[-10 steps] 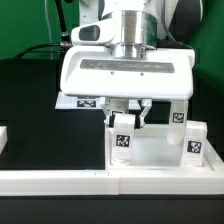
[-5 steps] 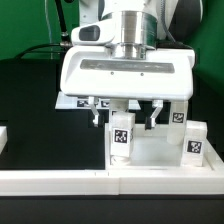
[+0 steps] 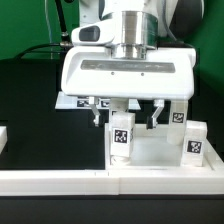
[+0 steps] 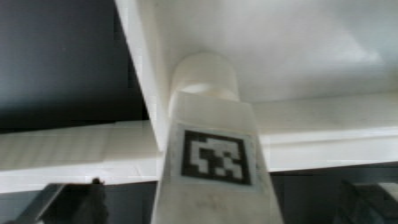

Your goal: Assemble square table

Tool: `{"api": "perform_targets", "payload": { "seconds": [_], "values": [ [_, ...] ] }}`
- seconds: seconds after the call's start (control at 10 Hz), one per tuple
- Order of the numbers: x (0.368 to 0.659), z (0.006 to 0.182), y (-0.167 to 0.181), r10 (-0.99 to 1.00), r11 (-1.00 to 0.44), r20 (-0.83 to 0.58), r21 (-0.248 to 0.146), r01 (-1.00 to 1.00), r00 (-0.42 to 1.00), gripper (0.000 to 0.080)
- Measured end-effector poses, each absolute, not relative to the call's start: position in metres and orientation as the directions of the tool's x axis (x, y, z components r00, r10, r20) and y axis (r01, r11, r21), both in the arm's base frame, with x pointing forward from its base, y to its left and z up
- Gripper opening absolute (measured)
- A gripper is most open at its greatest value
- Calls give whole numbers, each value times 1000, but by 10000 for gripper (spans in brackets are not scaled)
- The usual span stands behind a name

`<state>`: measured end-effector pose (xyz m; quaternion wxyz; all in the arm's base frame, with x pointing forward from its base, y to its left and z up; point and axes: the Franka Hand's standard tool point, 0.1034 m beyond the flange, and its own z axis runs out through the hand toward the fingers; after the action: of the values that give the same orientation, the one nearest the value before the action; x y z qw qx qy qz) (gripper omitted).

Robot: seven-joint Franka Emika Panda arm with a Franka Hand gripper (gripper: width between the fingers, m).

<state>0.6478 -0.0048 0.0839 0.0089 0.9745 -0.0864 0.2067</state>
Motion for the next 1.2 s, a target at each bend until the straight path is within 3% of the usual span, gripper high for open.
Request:
{"api": "perform_targets", "payload": {
  "seconds": [0.2,0.5,0.9,1.1,1.2],
  "values": [
    [645,86,1,-225,-974,260,-62,-216,939,649],
    [644,83,1,-239,-969,60,-84,-233,969,649],
    [654,78,-1,-255,-965,50,-82,-251,966,649],
    [654,78,-1,-291,-954,46,-84,-287,956,388],
    [654,78,-3,-352,-934,41,-85,-347,935,294]
  ]
}}
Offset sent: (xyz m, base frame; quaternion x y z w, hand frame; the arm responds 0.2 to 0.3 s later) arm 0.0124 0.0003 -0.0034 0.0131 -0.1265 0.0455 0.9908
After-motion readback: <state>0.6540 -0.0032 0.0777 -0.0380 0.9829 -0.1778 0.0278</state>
